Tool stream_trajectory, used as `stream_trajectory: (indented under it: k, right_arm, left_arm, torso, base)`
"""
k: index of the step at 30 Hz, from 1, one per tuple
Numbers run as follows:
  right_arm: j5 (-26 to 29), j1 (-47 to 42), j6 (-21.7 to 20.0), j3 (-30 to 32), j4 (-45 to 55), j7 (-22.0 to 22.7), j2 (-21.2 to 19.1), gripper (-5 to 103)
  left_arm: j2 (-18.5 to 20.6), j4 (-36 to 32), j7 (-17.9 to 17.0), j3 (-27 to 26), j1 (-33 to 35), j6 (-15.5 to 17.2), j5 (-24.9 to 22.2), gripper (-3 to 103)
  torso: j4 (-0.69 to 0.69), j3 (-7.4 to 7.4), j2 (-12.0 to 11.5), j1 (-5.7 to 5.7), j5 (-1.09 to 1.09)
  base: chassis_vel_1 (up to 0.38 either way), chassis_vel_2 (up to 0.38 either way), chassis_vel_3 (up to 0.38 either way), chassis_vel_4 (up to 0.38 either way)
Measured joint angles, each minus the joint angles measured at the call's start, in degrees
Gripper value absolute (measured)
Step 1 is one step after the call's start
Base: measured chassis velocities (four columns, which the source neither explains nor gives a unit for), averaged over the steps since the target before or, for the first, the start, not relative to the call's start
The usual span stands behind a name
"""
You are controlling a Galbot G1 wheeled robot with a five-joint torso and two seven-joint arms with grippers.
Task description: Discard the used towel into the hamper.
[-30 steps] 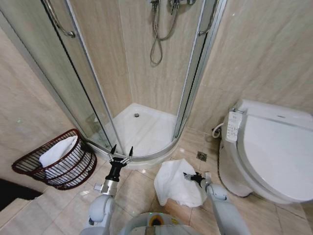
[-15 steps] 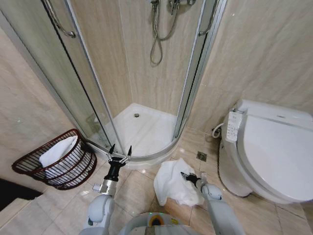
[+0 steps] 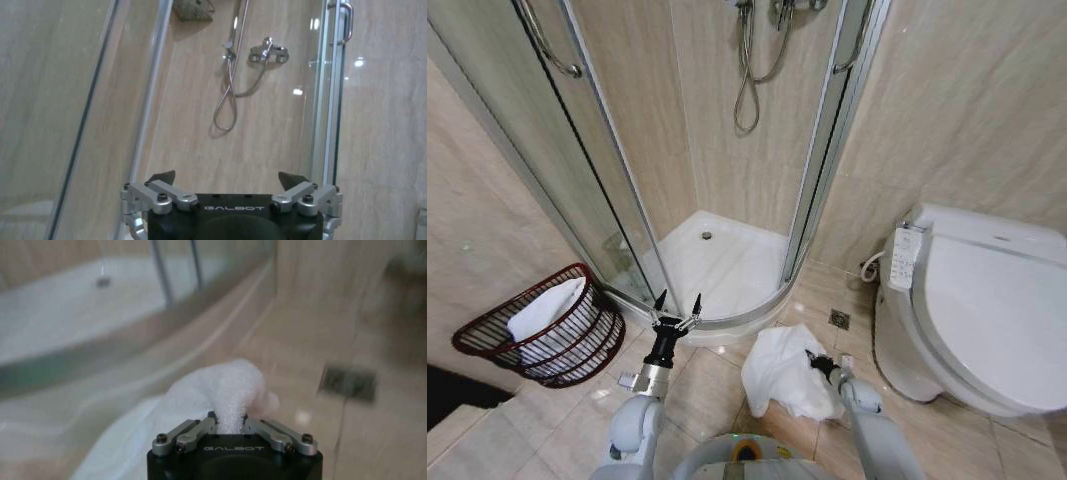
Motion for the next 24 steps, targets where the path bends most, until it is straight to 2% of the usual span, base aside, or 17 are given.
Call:
stream_trajectory:
  k: [2,4,6,8,9,12,13,15,18,21,22,24]
  right_arm:
    - [-0.8,-1.2,1.6,0.8,2.5,0.2,0.4,7]
    - [-2.2,-3.9,4.0,2.5,9.3,0.3,1.8,7]
    - [-2.7,-4.7,4.7,2.9,11.4,0.3,2.2,7]
    - [-4.5,-8.5,6.6,3.8,20.4,0.2,3.6,7]
    - [-4.5,-8.5,6.6,3.8,20.4,0.2,3.6,7]
    - [-5.7,-13.1,7.4,4.1,32.6,-0.3,4.8,7]
    - [-5.7,-13.1,7.4,4.1,32.6,-0.3,4.8,7]
    - [-6.1,-15.4,7.4,4.1,39.7,-0.5,4.9,7]
    - [-6.4,-16.6,6.6,4.6,45.0,-0.5,4.5,7]
    - [-5.1,-16.6,2.3,6.4,54.1,0.5,2.2,7]
    - [-5.1,-16.6,2.3,6.4,54.1,0.5,2.2,7]
    - [-2.2,-15.5,-2.4,7.7,60.4,3.1,-0.5,7]
  left_arm:
    - [0.1,0.0,0.0,0.0,0.0,0.0,-0.2,100]
    - [0.2,0.0,0.0,0.0,-0.1,-0.1,-0.7,100]
    - [0.3,0.0,0.0,0.0,-0.1,-0.2,-0.8,100]
    - [0.6,0.1,0.0,0.0,-0.1,-0.3,-1.2,100]
    - [0.6,0.1,0.0,0.0,-0.1,-0.3,-1.2,100]
    - [0.8,0.3,0.2,0.3,-0.2,-0.7,-1.6,100]
    - [0.8,0.3,0.2,0.3,-0.2,-0.7,-1.6,100]
    - [0.8,0.6,0.3,0.6,-0.3,-1.1,-1.7,100]
    - [0.8,0.9,0.3,0.8,-0.4,-1.4,-1.8,100]
    - [0.7,1.3,0.4,1.0,-0.4,-2.0,-2.3,100]
    - [0.7,1.3,0.4,1.0,-0.4,-2.0,-2.3,100]
    - [0.8,1.3,0.4,1.0,-0.3,-2.2,-2.6,100]
  torso:
    - [-0.02,0.0,0.0,0.0,0.01]
    - [-0.02,0.0,0.0,0.0,0.01]
    - [-0.02,0.0,0.0,0.0,-0.02]
    - [-0.02,0.0,0.0,0.0,0.01]
    - [-0.02,0.0,0.0,0.0,0.01]
    - [-0.02,0.0,0.0,0.0,0.01]
    - [-0.02,0.0,0.0,0.0,0.01]
    - [-0.02,0.0,0.0,0.0,-0.03]
    - [-0.01,0.0,0.0,0.0,0.02]
    - [-0.01,0.0,0.0,0.0,0.02]
    - [-0.01,0.0,0.0,0.0,0.02]
    - [-0.01,0.0,0.0,0.0,-0.02]
  base:
    - [0.0,0.0,0.0,0.0]
    - [0.0,0.0,0.0,0.0]
    - [0.0,0.0,0.0,0.0]
    - [0.0,0.0,0.0,0.0]
    - [0.0,0.0,0.0,0.0]
    - [0.0,0.0,0.0,0.0]
    - [0.0,0.0,0.0,0.0]
    - [0.0,0.0,0.0,0.0]
    - [0.0,0.0,0.0,0.0]
    - [0.0,0.0,0.0,0.0]
    - [0.0,0.0,0.0,0.0]
    - [0.0,0.0,0.0,0.0]
